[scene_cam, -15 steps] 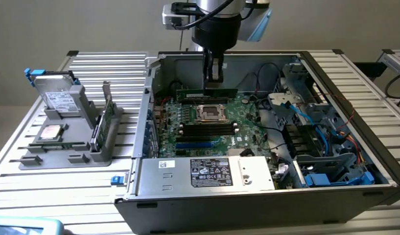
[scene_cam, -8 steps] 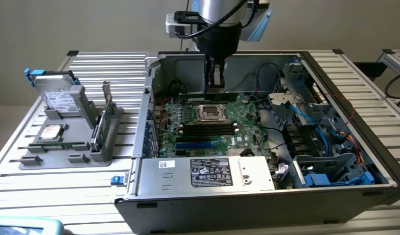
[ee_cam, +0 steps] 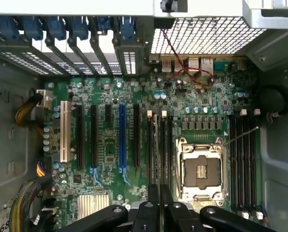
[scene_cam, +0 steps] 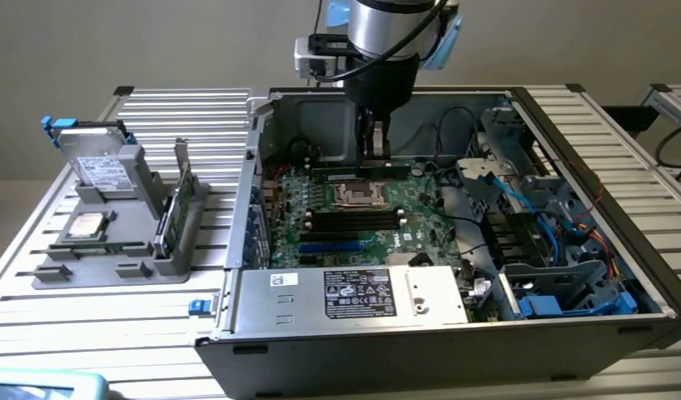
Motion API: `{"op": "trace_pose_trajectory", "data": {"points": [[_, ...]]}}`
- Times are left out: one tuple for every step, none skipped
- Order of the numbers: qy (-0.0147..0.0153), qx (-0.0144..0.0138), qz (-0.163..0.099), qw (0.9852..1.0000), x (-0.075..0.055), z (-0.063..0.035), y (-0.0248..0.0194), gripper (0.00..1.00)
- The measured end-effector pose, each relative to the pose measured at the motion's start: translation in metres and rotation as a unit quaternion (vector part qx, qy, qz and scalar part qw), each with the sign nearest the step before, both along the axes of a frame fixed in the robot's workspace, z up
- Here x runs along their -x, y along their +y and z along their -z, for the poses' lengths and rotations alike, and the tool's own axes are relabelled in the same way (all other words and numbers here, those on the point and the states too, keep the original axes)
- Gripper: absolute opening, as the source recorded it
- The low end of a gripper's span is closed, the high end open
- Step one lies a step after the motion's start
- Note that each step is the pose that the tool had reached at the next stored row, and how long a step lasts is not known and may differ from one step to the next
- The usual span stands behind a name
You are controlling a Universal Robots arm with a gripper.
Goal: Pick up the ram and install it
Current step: 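Insert the ram into the slot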
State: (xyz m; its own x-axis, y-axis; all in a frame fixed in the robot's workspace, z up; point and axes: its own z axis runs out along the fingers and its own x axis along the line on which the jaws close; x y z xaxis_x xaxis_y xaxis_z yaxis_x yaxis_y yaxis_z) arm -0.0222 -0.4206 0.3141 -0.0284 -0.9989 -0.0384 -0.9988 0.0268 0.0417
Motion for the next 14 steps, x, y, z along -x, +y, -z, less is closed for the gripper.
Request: {"op": "trace_pose_trajectory", "data": {"points": [[0.0, 0.0, 0.0, 1.0, -0.002, 0.0018, 0.0, 0.14], [0.0, -0.0001, 0.001, 1.0, -0.004, 0.0037, 0.0, 0.14], [0.0, -0.0002, 0.001, 1.0, -0.005, 0.0055, -0.0001, 0.14], [0.0, -0.0002, 0.002, 1.0, -0.007, 0.0074, -0.0001, 0.14], [0.0, -0.0002, 0.003, 1.0, -0.007, 0.0092, -0.0002, 0.14], [0.0, -0.0002, 0.003, 1.0, -0.007, 0.011, -0.0004, 0.14], [0.0, -0.0002, 0.004, 1.0, -0.007, 0.0129, -0.0005, 0.14], [0.0, -0.0002, 0.005, 1.0, -0.007, 0.0146, -0.0005, 0.14], [0.0, -0.0003, 0.005, 1.0, -0.007, 0.0164, -0.0005, 0.14], [0.0, -0.0002, 0.006, 1.0, -0.007, 0.0182, -0.0006, 0.14], [0.0, -0.0002, 0.007, 1.0, -0.007, 0.02, -0.0007, 0.14], [0.0, -0.0002, 0.008, 1.0, -0.007, 0.0218, -0.0007, 0.14], [0.0, -0.0003, 0.012, 0.9999, -0.007, 0.0237, -0.0007, 0.14], [0.0, -0.0003, 0.017, 0.9998, -0.007, 0.0255, -0.0007, 0.14]]}}
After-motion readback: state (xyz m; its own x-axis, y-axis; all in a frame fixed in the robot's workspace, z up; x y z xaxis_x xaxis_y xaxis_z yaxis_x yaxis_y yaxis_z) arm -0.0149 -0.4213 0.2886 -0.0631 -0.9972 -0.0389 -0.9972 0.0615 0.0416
